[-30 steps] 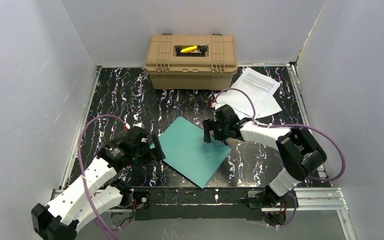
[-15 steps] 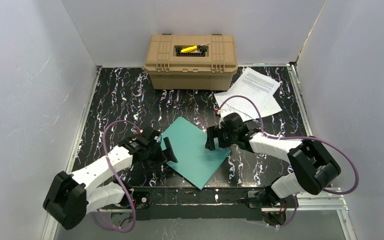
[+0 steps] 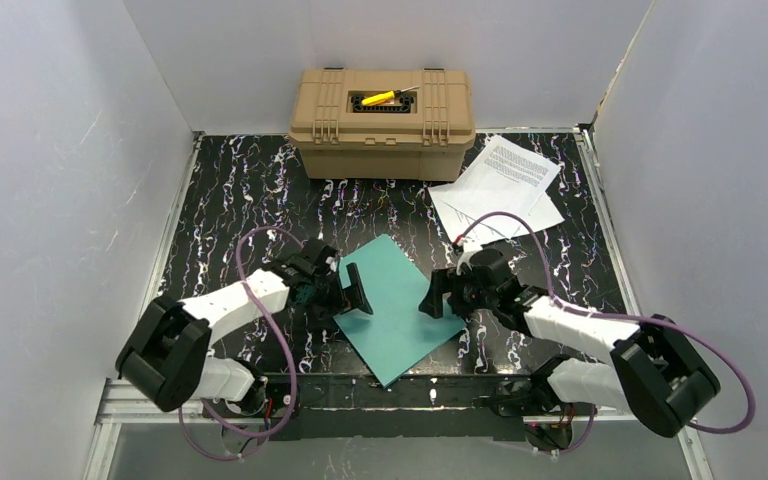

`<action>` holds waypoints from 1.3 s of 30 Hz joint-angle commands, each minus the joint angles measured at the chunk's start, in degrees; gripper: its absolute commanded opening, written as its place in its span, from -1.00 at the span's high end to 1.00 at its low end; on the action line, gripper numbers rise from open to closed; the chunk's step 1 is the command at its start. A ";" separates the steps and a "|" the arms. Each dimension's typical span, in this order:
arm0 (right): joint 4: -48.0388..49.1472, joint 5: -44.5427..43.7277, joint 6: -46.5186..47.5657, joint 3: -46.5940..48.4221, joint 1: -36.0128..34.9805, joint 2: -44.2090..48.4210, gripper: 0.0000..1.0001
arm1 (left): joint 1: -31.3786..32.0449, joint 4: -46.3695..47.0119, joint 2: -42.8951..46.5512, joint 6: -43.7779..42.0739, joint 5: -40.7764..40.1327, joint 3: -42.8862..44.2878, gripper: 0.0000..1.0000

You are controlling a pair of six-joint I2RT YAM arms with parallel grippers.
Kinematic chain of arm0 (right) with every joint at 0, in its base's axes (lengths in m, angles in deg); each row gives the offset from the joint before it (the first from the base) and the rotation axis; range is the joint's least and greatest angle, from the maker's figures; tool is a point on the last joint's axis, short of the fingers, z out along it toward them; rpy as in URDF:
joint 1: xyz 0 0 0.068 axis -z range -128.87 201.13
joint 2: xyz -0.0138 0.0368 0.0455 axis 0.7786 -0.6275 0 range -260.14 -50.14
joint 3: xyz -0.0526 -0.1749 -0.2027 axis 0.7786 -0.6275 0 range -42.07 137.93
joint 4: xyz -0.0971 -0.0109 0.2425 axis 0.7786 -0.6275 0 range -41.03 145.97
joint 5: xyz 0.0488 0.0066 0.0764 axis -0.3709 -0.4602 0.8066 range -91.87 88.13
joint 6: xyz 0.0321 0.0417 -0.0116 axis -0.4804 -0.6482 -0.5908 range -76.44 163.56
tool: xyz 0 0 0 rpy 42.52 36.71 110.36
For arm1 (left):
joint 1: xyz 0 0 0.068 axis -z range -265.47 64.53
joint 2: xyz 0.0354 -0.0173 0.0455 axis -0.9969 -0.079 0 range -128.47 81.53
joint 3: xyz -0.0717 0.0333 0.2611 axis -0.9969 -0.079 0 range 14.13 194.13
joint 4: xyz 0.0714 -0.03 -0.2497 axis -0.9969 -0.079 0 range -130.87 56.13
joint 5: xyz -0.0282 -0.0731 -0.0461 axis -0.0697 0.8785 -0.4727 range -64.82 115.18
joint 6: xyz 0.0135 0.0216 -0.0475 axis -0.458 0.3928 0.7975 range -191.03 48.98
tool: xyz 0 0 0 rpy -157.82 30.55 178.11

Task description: Put the files into the folder

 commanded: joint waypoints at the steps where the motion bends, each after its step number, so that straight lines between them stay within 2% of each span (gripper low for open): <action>1: -5.00 2.58 -6.00 -4.96 -0.78 4.10 -0.97 | 0.26 5.03 -5.27 -4.89 1.67 5.63 -0.97; 14: -10.64 -2.50 -11.87 -11.01 -1.24 15.93 -0.97 | -1.11 -1.41 -18.97 -12.85 -0.45 23.39 -0.96; 20: -13.24 -5.38 -12.61 -10.59 -1.18 17.37 -0.97 | -3.28 -4.02 -20.30 -14.14 -0.75 26.38 -0.96; 29: -21.31 -11.81 -10.33 -3.49 -1.23 19.63 -0.97 | -3.61 -12.97 -13.26 -15.69 -7.28 24.56 -0.96; 35: -23.01 -11.39 -9.41 -0.44 -1.21 19.31 -0.97 | -3.61 -13.60 -7.04 -14.54 -3.95 17.88 -0.96; 39: -22.99 -10.54 -9.33 0.41 -1.20 19.16 -0.97 | -3.61 -13.62 -2.86 -13.30 -2.15 12.86 -0.81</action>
